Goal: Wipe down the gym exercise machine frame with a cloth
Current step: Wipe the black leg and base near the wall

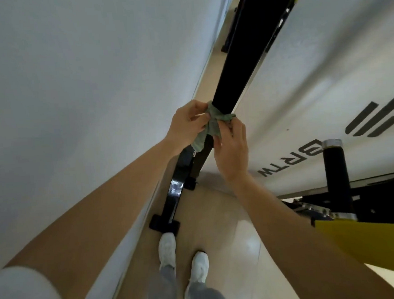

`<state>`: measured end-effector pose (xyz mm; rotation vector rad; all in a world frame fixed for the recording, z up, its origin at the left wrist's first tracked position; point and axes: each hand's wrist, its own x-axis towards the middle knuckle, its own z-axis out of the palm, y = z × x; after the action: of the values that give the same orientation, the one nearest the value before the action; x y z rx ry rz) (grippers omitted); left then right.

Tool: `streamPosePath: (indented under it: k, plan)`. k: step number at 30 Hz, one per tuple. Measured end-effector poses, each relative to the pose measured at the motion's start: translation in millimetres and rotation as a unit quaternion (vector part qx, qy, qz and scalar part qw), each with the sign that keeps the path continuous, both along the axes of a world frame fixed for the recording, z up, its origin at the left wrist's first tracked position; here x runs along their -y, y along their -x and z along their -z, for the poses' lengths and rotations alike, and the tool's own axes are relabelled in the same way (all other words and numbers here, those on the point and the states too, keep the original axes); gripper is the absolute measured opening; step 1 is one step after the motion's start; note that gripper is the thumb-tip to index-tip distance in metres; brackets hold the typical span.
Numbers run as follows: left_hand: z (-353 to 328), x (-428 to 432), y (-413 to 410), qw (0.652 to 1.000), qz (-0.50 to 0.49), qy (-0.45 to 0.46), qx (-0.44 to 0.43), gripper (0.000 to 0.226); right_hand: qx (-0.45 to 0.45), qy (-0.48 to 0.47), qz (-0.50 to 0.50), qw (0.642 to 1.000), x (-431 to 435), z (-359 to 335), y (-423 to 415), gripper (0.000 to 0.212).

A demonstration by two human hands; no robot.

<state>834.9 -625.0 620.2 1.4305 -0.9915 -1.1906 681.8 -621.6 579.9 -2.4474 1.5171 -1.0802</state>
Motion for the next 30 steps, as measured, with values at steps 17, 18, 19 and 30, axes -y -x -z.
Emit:
streamPosePath:
  k: [17,18,19,30]
  plan:
    - [212.8,2.6,-1.3,1.000,0.010,0.029,-0.006,0.016,-0.141,0.029,0.030,0.989,-13.1,178.7,-6.8,0.047]
    - [227.8,2.8,-0.5,0.999,0.011,0.035,-0.016,0.016,-0.150,0.044,0.034,0.987,-13.1,191.4,-7.4,0.047]
    - [241.2,2.3,0.6,0.999,0.014,0.039,-0.022,0.018,-0.153,0.052,0.035,0.986,-13.8,206.2,-7.6,0.047]
    - [438.8,-0.1,3.3,0.996,0.000,0.066,-0.064,0.016,-0.069,0.019,0.017,0.997,-10.8,422.9,2.8,0.048]
